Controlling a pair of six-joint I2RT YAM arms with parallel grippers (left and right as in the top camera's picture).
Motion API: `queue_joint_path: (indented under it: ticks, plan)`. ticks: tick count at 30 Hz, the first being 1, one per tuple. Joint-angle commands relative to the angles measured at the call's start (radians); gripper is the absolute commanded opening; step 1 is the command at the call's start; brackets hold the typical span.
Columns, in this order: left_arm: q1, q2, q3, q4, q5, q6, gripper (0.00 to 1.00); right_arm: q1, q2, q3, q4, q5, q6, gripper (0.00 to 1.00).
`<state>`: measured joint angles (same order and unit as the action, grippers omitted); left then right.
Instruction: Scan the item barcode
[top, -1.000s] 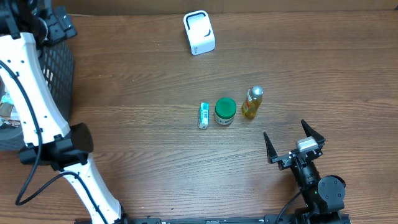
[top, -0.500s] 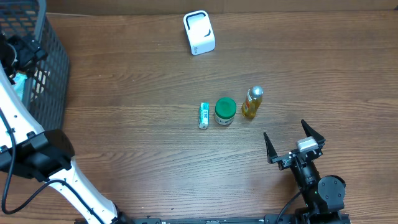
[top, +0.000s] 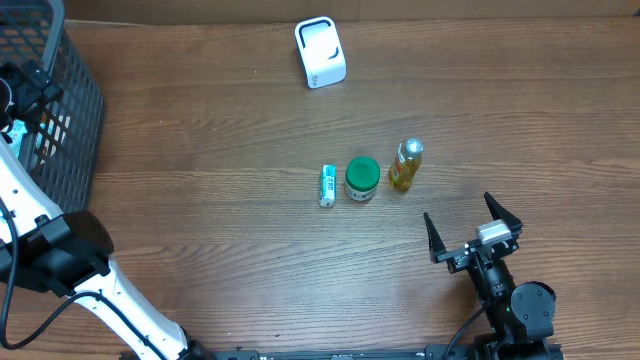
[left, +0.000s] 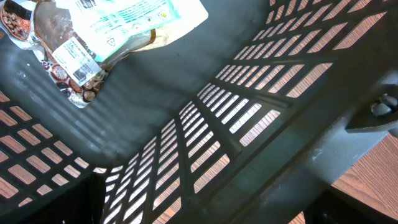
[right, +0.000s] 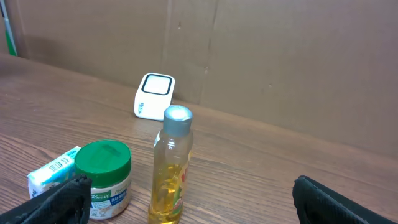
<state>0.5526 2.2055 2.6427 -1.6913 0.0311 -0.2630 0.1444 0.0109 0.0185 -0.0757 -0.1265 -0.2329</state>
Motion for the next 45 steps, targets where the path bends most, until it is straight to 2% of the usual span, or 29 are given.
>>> queue_joint_path:
  ticks: [1, 18, 24, 31, 45]
  plan:
    - [0.012, -0.036, -0.009, 0.002, -0.023, -0.026, 1.00, 0.002, -0.008, -0.011, 0.003, -0.002, 0.000, 1.00]
    - [0.010, -0.034, -0.010, 0.002, 0.026, -0.024, 1.00, 0.002, -0.008, -0.011, 0.003, -0.002, 0.000, 1.00]
    - [0.010, -0.034, -0.010, 0.002, 0.052, 0.024, 1.00, 0.002, -0.008, -0.011, 0.003, -0.002, 0.000, 1.00]
    - [0.009, -0.034, -0.023, 0.002, 0.052, 0.024, 1.00, 0.002, -0.008, -0.011, 0.003, -0.002, 0.000, 1.00]
    - [0.008, -0.034, -0.209, 0.083, 0.067, 0.024, 1.00, 0.002, -0.008, -0.011, 0.003, -0.002, 0.000, 1.00]
